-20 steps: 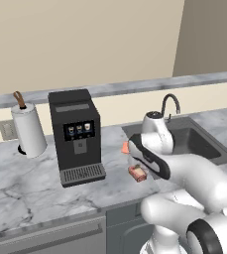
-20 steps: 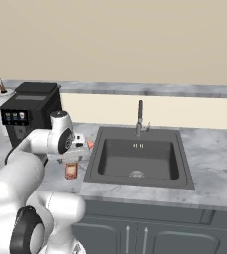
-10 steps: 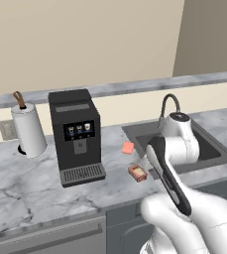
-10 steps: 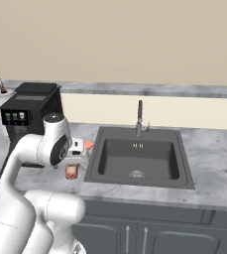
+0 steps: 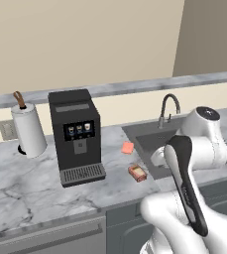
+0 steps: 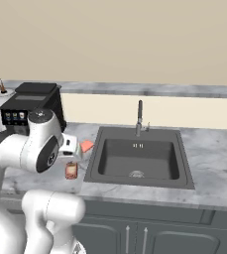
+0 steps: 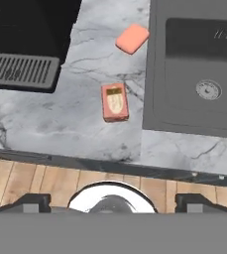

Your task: Locate and retrieve the bar soap and bar soap from the cabinet. Place them next to the sink.

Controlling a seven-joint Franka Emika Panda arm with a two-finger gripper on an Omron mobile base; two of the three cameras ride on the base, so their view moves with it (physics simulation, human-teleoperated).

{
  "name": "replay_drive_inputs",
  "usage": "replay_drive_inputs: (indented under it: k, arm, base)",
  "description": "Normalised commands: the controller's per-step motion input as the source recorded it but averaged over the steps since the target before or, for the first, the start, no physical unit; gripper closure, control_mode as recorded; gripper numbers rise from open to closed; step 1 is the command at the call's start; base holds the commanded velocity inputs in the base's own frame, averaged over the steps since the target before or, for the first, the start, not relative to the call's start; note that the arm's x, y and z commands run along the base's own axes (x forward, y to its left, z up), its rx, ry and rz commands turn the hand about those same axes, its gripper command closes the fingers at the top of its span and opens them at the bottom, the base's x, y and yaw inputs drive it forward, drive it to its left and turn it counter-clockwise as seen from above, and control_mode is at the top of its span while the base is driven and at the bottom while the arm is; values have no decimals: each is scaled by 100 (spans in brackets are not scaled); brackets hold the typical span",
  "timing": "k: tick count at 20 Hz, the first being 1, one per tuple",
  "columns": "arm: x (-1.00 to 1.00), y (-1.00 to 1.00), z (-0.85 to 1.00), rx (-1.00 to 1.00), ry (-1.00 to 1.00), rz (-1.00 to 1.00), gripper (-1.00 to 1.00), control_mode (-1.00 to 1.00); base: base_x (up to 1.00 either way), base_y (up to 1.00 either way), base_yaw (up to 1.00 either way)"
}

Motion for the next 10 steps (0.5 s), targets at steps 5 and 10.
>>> replay_drive_inputs:
  k: [5, 10]
  arm:
    - [-69, -12, 44, 6, -26, -3, -100, -100]
    - [-49, -17, 39, -3, -22, -12, -100, -100]
  base:
    - [0, 0, 0]
    - [0, 0, 0]
